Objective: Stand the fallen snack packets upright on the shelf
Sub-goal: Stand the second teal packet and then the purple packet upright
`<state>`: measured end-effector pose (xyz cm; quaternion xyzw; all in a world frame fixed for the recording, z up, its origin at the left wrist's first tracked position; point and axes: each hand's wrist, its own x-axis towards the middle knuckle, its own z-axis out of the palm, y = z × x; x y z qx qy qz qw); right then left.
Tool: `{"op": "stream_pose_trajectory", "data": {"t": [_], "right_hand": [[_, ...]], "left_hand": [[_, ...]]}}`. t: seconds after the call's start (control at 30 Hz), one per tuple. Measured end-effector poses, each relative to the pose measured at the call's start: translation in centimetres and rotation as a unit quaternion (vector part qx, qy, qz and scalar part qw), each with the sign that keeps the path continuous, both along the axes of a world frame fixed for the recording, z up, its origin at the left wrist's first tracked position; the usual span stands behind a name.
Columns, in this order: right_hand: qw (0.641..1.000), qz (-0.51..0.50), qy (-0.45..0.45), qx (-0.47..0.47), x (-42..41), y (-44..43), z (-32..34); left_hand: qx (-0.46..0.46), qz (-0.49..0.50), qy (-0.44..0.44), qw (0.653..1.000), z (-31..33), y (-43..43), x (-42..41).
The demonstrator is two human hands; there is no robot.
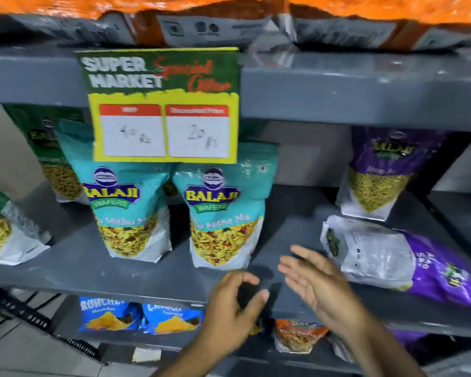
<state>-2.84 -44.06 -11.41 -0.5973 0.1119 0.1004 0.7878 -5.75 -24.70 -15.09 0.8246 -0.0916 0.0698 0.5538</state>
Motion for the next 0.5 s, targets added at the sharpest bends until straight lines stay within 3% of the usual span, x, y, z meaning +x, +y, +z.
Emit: {"op": "stream_pose_trajectory", "data": {"t": [0.17,0.23,0.37,0.5], "right_hand": [[0.963,-0.225,0.085,0.121,-3.7,-5.0,-1.0],[0.942,-0.269,0.118,0.16,-3.9,-7.3,-0.5],[0.93,-0.253,0.157,0.215,-4.1,-9.1,0.2],[0.931,-0.25,0.157,0.216,-4.4,-10.3,0.1]], "left_hand": [[-0.111,-0.069,0.095,0.987,2.9,-6.4,4.9],[-0.103,-0.086,0.104,0.985,4.5,-9.6,7.0],[-0.132,-0.064,0.186,0.972,6.5,-16.1,11.1],[-0.094,-0.034,0.271,0.957,6.5,-19.7,12.8]]}}
